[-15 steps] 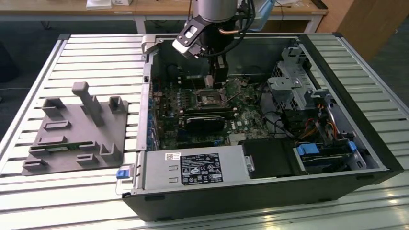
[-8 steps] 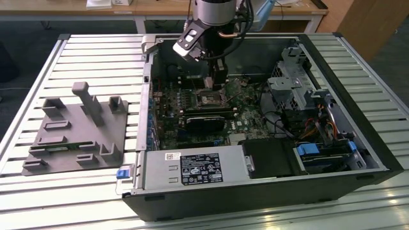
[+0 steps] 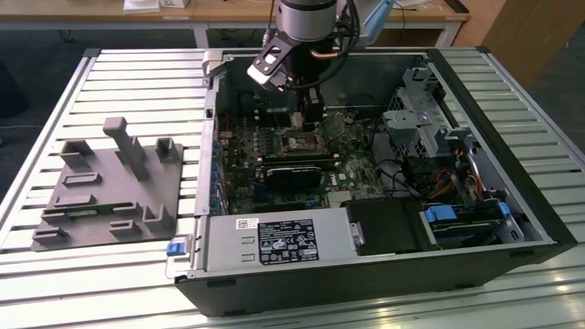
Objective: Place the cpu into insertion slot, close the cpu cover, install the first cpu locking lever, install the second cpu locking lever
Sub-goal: 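Place the cpu into insertion slot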
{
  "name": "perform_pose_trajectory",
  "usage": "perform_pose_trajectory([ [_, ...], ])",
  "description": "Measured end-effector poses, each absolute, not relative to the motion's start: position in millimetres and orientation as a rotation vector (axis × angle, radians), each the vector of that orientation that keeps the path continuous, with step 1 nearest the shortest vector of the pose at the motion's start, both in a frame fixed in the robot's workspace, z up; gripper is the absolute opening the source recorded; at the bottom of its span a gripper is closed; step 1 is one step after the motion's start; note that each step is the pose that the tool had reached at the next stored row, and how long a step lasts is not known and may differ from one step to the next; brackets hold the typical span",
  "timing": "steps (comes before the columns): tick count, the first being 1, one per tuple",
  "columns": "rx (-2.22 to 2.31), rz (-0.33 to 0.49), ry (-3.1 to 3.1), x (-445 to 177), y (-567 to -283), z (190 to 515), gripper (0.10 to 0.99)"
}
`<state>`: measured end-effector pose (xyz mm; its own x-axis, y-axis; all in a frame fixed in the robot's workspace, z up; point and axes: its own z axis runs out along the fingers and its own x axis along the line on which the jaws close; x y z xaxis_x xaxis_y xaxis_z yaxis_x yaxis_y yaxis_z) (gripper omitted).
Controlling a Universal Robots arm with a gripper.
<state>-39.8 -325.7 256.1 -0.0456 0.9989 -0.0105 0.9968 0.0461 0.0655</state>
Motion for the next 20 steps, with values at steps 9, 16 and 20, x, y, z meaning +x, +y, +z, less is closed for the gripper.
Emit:
perform_pose_trajectory([
  [9, 2.136, 0.05, 2.221, -40, -322, 241, 0.537],
  [16, 2.138, 0.05, 2.219, -40, -319, 234, 0.537],
  [20, 2.139, 0.05, 2.218, -40, -319, 229, 0.537],
])
